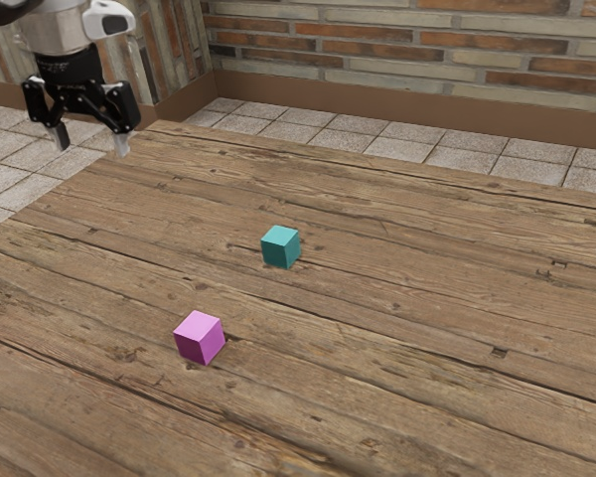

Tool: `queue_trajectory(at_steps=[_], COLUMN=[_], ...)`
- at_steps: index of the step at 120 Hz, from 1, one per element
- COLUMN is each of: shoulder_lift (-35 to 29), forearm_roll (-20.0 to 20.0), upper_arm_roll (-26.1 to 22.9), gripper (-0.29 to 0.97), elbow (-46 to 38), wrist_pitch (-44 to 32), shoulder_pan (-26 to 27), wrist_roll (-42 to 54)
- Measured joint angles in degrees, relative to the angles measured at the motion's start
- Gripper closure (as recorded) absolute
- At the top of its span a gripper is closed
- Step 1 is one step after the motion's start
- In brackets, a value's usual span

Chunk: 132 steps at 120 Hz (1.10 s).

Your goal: Pick up the blue block with one arm, and put the blue block on the pink block with one arm

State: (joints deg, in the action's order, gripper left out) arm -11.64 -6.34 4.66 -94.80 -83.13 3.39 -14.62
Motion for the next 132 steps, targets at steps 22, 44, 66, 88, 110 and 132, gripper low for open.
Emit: queue_trajectory(at_steps=[22,44,66,88,110,132], shoulder_lift=[0.78,16.78,35.42,45.93,54.7,58.91], forearm_roll=[0.86,2.67,5.17,5.81,5.94,5.8], upper_arm_roll=[1.04,0.64,-2.08,-4.68,-7.52,-7.44], gripper=[0.0,0.0,0.0,0.0,0.0,0.0], elbow=[-0.23,0.62,9.73,17.43,24.4,25.0], wrist_pitch=[-4.8,-14.45,-27.36,-35.68,-41.28,-49.68], shoulder_pan=[0.24,2.25,-1.77,-3.8,-6.89,-8.37], wrist_roll=[2.03,2.37,2.27,2.46,3.32,5.1])
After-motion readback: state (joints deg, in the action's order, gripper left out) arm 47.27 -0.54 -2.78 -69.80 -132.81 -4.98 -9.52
